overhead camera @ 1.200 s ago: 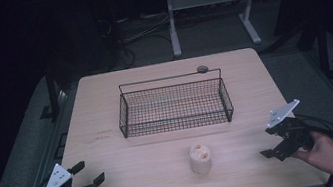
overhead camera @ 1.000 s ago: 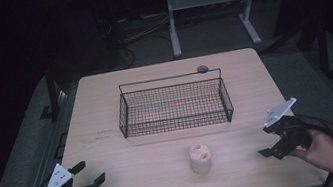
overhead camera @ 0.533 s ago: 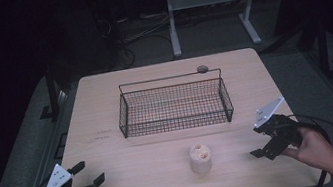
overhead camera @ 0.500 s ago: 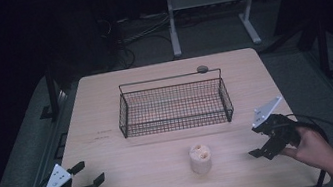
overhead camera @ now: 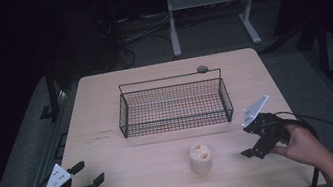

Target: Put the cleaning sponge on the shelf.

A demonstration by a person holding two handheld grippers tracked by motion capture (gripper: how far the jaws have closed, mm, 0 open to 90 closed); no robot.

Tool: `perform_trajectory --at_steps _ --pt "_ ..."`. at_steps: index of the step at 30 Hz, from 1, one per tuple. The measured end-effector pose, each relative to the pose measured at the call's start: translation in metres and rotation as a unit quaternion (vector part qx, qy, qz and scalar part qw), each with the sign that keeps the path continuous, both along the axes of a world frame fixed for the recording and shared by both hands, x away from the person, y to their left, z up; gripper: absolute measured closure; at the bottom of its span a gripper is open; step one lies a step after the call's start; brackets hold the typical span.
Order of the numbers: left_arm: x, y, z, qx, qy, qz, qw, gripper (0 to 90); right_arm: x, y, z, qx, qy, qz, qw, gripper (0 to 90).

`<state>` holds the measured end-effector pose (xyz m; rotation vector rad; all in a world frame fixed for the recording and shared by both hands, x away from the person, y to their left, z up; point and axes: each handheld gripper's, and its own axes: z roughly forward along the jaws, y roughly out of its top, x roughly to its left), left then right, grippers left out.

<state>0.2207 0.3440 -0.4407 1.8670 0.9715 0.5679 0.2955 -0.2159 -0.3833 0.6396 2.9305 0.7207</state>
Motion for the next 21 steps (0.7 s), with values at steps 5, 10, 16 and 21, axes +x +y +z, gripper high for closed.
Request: perform_trajectory --at_steps 5,10,16,21 --pt "0.000 0.000 0.000 0.002 0.000 0.000 1.0000 13.9 0.003 0.010 0.002 -0.004 0.003 0.012 0.9999 16.4" --pt "0.000 0.000 0.000 0.001 0.000 0.000 1.0000 13.9 0.004 0.016 0.004 -0.009 0.005 0.020 0.9997 16.4" --pt "0.000 0.000 0.000 -0.001 0.000 0.001 1.0000 13.9 0.006 0.023 0.005 -0.011 0.009 0.028 0.9995 16.4" --pt "0.000 0.000 0.000 -0.001 -0.001 0.002 1.0000 13.9 0.007 0.029 0.005 -0.015 0.012 0.034 0.9993 16.4"
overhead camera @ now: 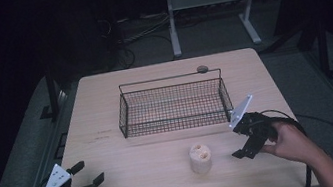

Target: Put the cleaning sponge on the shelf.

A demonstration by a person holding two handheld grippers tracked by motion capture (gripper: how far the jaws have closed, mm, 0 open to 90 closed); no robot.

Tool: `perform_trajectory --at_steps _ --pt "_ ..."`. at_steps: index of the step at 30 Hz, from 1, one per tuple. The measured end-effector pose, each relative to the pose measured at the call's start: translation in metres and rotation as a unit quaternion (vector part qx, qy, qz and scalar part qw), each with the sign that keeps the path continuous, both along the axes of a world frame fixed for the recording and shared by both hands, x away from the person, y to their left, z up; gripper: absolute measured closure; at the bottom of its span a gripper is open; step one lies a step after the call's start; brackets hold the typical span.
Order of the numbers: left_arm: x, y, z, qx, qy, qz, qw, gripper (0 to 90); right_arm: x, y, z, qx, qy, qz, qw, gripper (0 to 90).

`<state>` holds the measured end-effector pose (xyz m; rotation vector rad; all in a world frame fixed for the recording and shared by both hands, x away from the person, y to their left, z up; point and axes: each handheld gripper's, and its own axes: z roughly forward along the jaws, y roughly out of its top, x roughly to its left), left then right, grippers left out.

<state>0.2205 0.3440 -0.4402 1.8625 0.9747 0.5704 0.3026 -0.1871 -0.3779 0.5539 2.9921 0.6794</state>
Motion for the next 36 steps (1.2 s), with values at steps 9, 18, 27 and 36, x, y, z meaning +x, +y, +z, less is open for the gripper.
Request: perform_trajectory --at_steps 9,18,27,36 --pt "0.000 0.000 0.000 -0.001 -0.002 0.000 1.0000 13.9 0.002 0.014 0.002 -0.004 0.002 0.015 0.9999 16.3" --pt "0.000 0.000 0.000 -0.001 -0.002 0.001 1.0000 13.9 0.005 0.035 0.002 -0.001 0.010 0.039 0.9992 16.3" --pt "0.000 0.000 0.000 -0.002 -0.003 0.001 1.0000 13.9 0.003 0.056 0.000 0.000 0.017 0.064 0.9978 16.3" --pt "0.000 0.001 0.001 -0.004 -0.003 0.003 1.0000 13.9 0.005 0.068 -0.001 -0.002 0.023 0.075 0.9969 16.3"
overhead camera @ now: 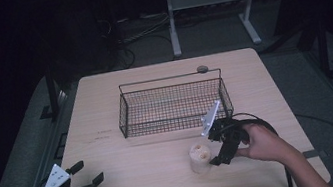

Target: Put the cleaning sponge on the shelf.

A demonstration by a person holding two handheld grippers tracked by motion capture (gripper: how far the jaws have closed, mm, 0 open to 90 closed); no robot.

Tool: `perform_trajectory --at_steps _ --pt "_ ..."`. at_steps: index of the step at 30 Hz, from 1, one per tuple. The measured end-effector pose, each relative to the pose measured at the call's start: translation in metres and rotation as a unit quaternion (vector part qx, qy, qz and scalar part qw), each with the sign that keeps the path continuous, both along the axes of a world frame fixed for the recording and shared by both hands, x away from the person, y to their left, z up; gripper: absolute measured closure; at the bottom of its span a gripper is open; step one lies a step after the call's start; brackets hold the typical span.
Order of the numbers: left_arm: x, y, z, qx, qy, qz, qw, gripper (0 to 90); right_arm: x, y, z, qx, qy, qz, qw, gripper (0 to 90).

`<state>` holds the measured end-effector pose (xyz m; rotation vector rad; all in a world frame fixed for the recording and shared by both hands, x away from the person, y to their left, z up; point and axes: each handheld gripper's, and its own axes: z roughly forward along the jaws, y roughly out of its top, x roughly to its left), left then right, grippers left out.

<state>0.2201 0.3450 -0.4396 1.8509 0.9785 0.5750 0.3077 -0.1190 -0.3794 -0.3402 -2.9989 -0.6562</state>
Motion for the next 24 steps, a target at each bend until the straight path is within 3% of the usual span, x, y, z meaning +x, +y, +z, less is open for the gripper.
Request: perform_trajectory --at_steps 24 --pt "-0.001 0.000 0.001 0.000 -0.003 0.001 1.0000 13.9 0.006 0.028 -0.003 -0.021 0.004 0.026 0.9994 16.4"
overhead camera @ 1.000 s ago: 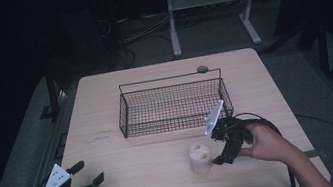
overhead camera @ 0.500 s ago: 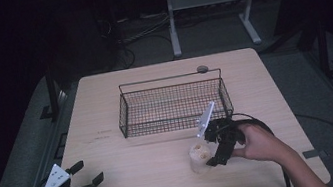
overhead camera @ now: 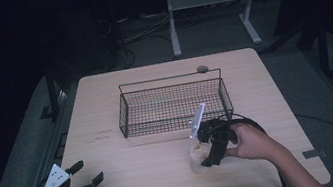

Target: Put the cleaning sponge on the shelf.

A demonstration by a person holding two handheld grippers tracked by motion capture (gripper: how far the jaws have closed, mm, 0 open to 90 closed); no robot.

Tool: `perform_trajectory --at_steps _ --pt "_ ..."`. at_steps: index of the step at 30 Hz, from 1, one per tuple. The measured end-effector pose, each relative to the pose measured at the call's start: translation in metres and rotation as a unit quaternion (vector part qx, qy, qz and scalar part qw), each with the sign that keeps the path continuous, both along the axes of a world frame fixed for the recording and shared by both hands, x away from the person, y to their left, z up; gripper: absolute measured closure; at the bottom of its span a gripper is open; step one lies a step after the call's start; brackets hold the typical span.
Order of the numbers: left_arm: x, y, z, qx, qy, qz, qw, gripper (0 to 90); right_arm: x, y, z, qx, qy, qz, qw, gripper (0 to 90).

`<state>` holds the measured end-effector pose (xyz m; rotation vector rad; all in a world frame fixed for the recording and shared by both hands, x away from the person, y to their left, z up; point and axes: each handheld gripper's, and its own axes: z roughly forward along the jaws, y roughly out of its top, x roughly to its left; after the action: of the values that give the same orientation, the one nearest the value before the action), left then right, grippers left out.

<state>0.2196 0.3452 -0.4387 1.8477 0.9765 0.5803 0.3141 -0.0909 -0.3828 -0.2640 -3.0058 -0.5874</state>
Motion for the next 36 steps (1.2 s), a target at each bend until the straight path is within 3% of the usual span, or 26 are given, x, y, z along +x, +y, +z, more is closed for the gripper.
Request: perform_trajectory --at_steps 9,26,36 --pt "0.000 0.000 0.000 -0.001 0.000 -0.001 1.0000 13.9 0.002 0.007 -0.005 -0.008 0.006 0.005 0.9999 16.9" --pt "0.000 0.001 0.000 -0.001 0.000 0.001 1.0000 13.9 0.004 0.009 -0.007 -0.019 0.009 0.009 0.9997 27.8" --pt "0.000 0.000 0.000 -0.001 0.000 0.001 1.0000 13.9 0.004 0.004 -0.001 -0.002 0.005 0.007 1.0000 28.0"
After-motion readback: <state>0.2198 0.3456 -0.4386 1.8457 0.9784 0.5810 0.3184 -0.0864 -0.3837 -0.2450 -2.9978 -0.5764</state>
